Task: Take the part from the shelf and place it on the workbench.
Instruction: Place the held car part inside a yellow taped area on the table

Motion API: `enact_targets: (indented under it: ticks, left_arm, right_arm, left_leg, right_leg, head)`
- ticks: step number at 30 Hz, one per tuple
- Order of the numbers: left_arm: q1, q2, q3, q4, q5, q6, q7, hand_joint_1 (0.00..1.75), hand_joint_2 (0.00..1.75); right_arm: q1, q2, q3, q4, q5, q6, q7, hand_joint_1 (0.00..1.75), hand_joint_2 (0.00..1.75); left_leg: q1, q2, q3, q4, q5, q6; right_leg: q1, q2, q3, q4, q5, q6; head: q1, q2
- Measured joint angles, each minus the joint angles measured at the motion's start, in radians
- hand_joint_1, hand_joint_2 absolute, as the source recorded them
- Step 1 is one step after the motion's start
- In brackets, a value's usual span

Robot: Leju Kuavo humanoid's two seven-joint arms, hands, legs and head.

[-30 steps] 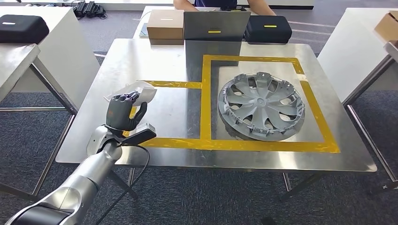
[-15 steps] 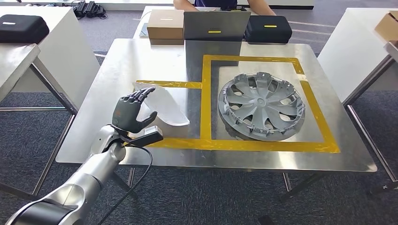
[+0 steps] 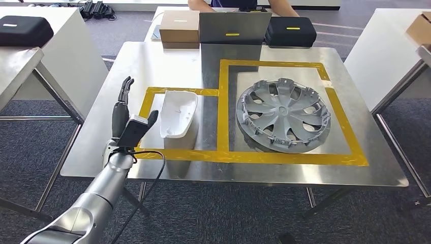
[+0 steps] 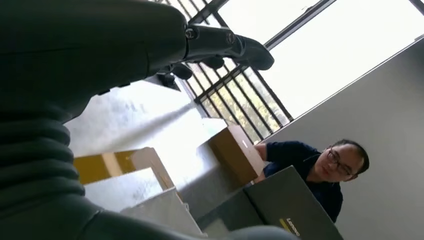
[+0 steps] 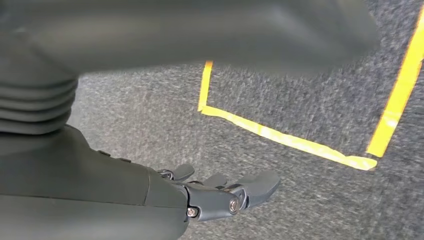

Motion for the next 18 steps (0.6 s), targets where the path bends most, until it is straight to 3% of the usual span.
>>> enact_targets:
  ticks: [3,7,13,18]
  left_arm:
    - [0.039,0.005,-0.029,-0.078,0.157,-0.082,-0.003,0.00,0.00]
    - [0.068,0.009,-0.048,-0.144,0.205,-0.120,-0.005,0.00,0.00]
    - [0.169,0.015,-0.054,-0.307,0.322,-0.268,-0.005,0.00,0.00]
    - [0.282,0.016,-0.054,-0.472,0.323,-0.275,-0.005,0.00,0.00]
  right_arm:
    - [0.003,0.000,0.000,0.000,-0.004,0.008,-0.028,0.00,0.00]
    - [0.007,0.000,0.000,0.000,-0.009,0.014,-0.046,0.00,1.75]
    - [0.026,0.000,0.000,0.000,-0.029,0.004,-0.108,0.00,1.75]
    - [0.043,0.000,-0.001,0.000,-0.041,-0.007,-0.133,0.00,1.75]
  left_leg:
    - [0.000,0.000,0.000,0.000,0.000,0.000]
    - [0.000,0.000,0.000,0.000,0.000,0.000]
    - [0.000,0.000,0.000,0.000,-0.001,0.000]
    - [0.000,0.000,0.000,0.000,-0.002,-0.001]
  right_leg:
    - [0.000,0.000,0.000,0.000,0.000,0.000]
    - [0.000,0.000,0.000,0.000,0.000,0.000]
    - [0.000,0.000,0.000,0.000,-0.001,0.000]
    - [0.000,0.000,-0.001,0.000,-0.002,-0.001]
  head:
    - [0.000,0.000]
    - [0.000,0.000]
    - [0.000,0.000]
    - [0.000,0.000]
